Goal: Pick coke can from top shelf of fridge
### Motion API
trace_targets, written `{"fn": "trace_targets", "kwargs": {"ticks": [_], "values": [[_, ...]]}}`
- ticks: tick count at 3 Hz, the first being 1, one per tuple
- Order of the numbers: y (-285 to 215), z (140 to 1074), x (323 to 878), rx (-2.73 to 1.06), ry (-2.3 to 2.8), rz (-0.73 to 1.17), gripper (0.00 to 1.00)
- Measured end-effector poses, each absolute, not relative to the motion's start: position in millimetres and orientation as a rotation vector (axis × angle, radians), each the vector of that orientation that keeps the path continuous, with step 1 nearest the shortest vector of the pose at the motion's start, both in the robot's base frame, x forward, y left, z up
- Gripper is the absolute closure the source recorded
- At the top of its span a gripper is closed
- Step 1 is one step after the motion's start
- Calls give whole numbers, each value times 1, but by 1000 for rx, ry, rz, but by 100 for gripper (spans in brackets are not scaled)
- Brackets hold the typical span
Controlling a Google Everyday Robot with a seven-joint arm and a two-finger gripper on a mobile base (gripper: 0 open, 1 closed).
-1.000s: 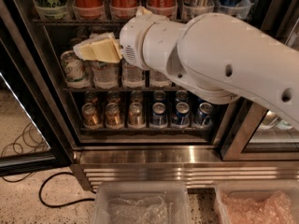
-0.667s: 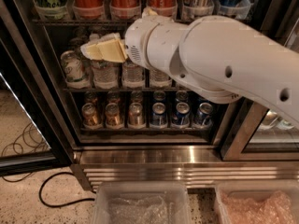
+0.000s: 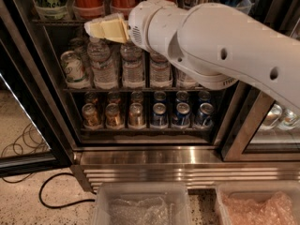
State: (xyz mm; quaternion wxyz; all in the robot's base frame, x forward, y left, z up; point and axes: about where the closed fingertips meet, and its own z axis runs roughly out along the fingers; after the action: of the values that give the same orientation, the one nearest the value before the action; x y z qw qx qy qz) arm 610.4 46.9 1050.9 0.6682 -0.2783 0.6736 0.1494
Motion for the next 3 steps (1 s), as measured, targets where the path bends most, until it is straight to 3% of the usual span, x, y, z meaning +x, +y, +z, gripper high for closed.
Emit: {"fn": "trace_targets", "kwargs": {"ticks": [2,3], "values": [[47,1055,610,-618,1512,350,0],[51,1064,611,-617,1485,361,19]]}}
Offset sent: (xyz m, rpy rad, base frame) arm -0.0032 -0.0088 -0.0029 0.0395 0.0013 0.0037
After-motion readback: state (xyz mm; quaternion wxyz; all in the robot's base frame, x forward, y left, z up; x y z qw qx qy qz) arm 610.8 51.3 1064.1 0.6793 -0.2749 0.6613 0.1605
